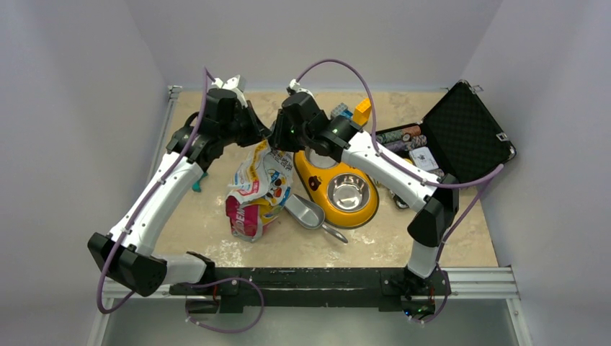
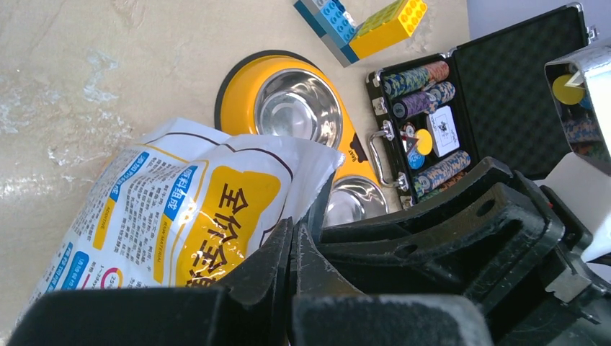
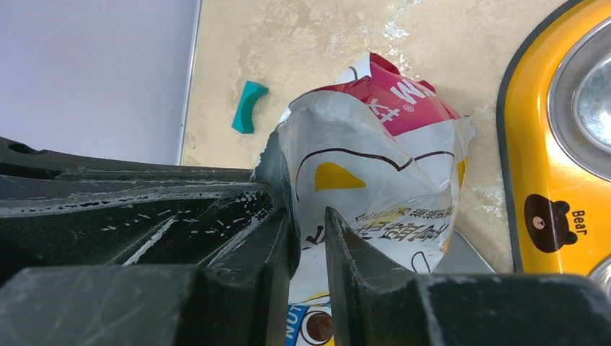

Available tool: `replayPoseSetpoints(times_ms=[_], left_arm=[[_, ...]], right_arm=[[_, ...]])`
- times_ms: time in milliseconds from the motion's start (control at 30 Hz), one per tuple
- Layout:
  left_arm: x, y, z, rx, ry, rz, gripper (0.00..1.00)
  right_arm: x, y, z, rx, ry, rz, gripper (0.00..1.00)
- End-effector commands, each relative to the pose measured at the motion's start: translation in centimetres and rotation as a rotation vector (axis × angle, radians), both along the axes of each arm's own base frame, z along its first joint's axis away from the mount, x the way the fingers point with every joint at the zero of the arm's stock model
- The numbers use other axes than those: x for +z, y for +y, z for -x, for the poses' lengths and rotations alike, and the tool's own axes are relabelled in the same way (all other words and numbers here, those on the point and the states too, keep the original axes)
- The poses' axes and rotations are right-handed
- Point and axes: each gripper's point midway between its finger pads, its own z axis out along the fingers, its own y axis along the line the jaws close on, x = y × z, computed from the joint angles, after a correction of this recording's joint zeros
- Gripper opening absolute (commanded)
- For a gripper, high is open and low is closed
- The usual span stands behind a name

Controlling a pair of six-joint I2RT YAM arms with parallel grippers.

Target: Serve the pet food

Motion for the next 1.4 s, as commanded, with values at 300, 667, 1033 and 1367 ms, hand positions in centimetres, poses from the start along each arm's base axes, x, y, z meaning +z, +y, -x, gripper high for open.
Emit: replayPoseSetpoints(times_ms=[300, 667, 1033, 1367], left_arm=[[-1.7, 2.4, 3.1, -0.051, 0.067, -0.237, 0.0], [-4.3, 2.2, 3.9, -0.077, 0.099, -0.268, 0.27], [-4.5, 1.9, 3.4, -0.12, 0.078, -0.29, 0.12], [2.1, 3.1, 4.1, -0.053, -0.029, -0.253, 0.0]], right_arm=[[2.6, 0.5, 3.1, 0.174, -0.085, -0.068, 0.0], [5.5, 1.9, 2.7, 0.177, -0.077, -0.121, 0.0], [4.2, 2.1, 2.8, 0.169, -0.051, -0.127, 0.0], [2.6, 3.6, 3.8, 0.171, 0.016, -0.167, 0.08]])
